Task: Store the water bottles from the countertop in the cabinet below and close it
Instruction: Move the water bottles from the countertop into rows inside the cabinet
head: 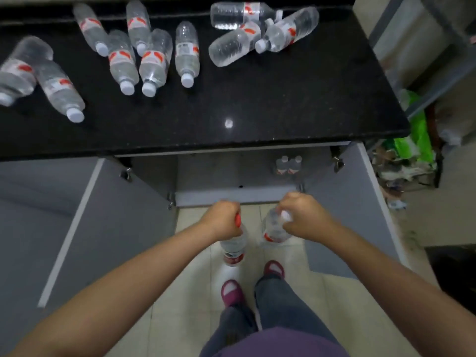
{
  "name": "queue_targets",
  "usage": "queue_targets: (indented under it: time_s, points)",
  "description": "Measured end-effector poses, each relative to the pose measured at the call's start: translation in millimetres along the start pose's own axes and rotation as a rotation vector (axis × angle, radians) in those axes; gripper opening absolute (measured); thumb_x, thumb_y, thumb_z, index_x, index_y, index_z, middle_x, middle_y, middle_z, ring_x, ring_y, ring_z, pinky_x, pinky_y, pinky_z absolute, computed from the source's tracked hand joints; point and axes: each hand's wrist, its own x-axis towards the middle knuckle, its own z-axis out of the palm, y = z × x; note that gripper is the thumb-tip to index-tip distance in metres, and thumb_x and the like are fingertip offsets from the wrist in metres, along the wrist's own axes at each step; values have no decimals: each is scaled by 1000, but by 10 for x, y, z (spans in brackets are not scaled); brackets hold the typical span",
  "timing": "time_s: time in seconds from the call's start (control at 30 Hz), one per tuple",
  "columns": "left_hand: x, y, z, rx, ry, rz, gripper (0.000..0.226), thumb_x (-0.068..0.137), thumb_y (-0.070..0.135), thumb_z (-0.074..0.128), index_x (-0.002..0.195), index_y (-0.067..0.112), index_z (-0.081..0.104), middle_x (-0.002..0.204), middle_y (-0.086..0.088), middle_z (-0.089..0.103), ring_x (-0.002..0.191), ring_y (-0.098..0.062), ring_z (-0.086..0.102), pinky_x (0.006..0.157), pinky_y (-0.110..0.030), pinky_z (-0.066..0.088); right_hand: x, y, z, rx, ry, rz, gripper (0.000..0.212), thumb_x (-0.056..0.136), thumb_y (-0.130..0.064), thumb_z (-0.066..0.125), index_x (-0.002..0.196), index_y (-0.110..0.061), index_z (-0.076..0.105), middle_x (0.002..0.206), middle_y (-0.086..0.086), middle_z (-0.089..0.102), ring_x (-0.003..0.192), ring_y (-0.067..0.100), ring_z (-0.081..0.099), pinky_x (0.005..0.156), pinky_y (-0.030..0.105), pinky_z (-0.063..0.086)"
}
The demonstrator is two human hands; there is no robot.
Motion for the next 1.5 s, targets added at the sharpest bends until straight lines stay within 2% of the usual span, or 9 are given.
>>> queue_targets:
  time_s: [0.03, 0.13, 0.37, 0.67, 0.73, 0.83, 1.0, 1.13, 1.5]
  points:
    - [94, 2, 108, 9, -38, -9, 2, 83, 12, 59, 81, 10, 59, 102, -15, 58, 103, -30, 56, 84, -33, 46, 80, 59, 110, 9, -22, -15, 37, 82, -2, 59, 118, -9, 63, 123, 10, 56, 117, 26, 50, 97, 29, 41]
    - [465, -45, 368, 26, -95, -69, 26, 84, 9, 57, 108, 2, 58, 118, -18, 54, 107, -33, 54, 88, -33, 47, 415, 276, 405, 39, -43, -66, 34, 80, 7, 57, 112, 1, 65, 117, 19, 59, 114, 33, 52, 96, 33, 43]
    - [1582, -225, 752, 19, 0, -134, 33, 87, 8, 55, 119, 0, 52, 123, -19, 49, 115, -34, 48, 88, -32, 48, 1435, 828, 995, 34, -27, -38, 32, 76, 14, 58, 107, 7, 66, 114, 25, 62, 110, 38, 54, 90, 36, 48]
    - [3467, -773, 1607, -81, 251, -67, 20, 79, 4, 59, 98, -2, 63, 99, -18, 54, 103, -34, 57, 81, -29, 47, 3055, 1781, 2193, -71, 20, 17, 40, 89, -6, 56, 129, -9, 56, 137, 10, 51, 124, 27, 47, 102, 24, 37]
    - [3833, -893, 1807, -61, 292, -36, 18, 79, 7, 61, 95, 0, 64, 88, -11, 45, 101, -34, 58, 79, -30, 46, 3387, 1999, 2413, -109, 33, 0, 42, 88, -6, 57, 129, -10, 56, 136, 11, 52, 125, 25, 48, 102, 25, 39]
    - [4290, -1069, 2054, -38, 361, -24, 22, 80, 12, 62, 99, 0, 65, 97, -18, 54, 99, -35, 59, 81, -31, 46, 3792, 2253, 2637, -177, 100, -53, 39, 83, -2, 59, 123, -6, 61, 123, 15, 60, 115, 28, 55, 96, 28, 47]
    - [4655, -1161, 2244, 12, 486, -42, 32, 87, 12, 53, 116, -2, 55, 119, -23, 52, 111, -35, 49, 90, -37, 41, 4071, 2337, 2624, -230, 214, -75, 35, 87, -6, 54, 121, -4, 60, 122, 17, 60, 114, 30, 57, 96, 30, 44]
    - [4689, -1145, 2297, 51, 478, -5, 54, 96, 17, 44, 144, -1, 24, 135, -20, 42, 125, -32, 40, 104, -35, 35, 3989, 2267, 2608, -260, 188, -49, 34, 90, -10, 54, 123, -8, 58, 122, 19, 59, 112, 33, 57, 92, 30, 46]
    - [4672, -1145, 2262, -12, 448, -1, 58, 98, 18, 42, 146, -2, 15, 144, -21, 29, 130, -31, 39, 108, -32, 34, 4332, 2221, 2103, -322, 186, 0, 24, 89, -9, 57, 108, 1, 65, 119, 21, 64, 115, 32, 57, 91, 30, 46]
